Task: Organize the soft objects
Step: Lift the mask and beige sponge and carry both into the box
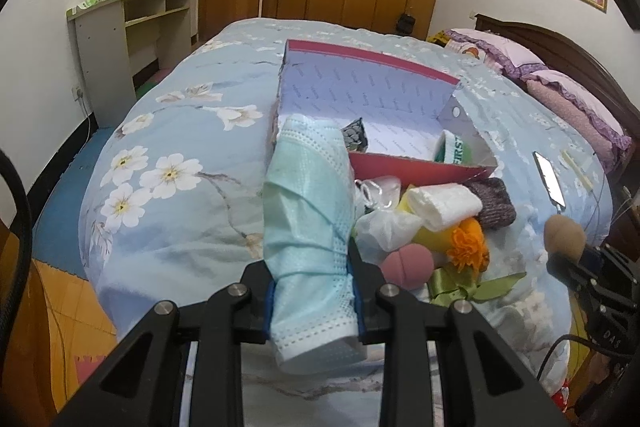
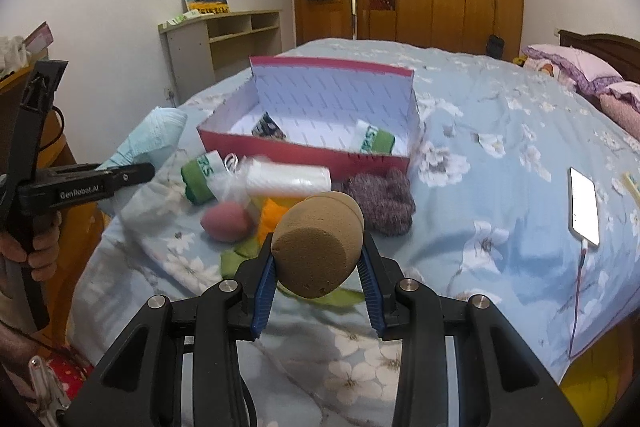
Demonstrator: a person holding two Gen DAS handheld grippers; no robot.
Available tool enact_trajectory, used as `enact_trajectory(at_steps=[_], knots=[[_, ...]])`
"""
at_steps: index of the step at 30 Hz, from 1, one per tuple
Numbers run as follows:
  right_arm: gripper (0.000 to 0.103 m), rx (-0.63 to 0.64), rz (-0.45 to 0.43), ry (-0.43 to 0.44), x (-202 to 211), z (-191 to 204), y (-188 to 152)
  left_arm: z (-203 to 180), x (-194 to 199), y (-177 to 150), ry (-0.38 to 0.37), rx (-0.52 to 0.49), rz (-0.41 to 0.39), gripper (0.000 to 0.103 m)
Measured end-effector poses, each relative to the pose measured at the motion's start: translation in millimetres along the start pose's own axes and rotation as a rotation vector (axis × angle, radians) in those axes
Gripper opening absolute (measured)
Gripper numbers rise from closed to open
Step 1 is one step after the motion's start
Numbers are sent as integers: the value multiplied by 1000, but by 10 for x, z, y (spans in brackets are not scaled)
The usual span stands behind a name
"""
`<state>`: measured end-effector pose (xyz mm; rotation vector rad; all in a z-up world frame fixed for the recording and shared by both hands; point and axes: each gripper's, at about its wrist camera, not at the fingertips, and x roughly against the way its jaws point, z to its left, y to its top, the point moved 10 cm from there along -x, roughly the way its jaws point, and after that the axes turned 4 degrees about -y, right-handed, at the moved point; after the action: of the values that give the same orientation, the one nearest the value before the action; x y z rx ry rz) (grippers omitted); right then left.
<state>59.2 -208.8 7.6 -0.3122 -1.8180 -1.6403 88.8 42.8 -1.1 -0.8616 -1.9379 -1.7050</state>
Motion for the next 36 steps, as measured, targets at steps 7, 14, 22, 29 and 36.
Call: enact_trajectory(at_steps=[7, 14, 22, 29, 36], knots=[[39, 25, -52, 14, 19, 77, 273, -91, -2, 149, -16, -13, -8, 29], [39, 36, -79, 38, -67, 123, 487, -144, -78, 286, -22, -17, -7, 29], [39, 46, -75, 46, -199, 134, 601, -190, -196, 416, -33, -23, -2, 29], [39, 49, -73, 53, -336, 124, 721, -205, -300, 613, -29, -34, -12, 29], [39, 34, -68, 74, -509, 137, 855, -256, -435, 824, -27, -58, -17, 29]])
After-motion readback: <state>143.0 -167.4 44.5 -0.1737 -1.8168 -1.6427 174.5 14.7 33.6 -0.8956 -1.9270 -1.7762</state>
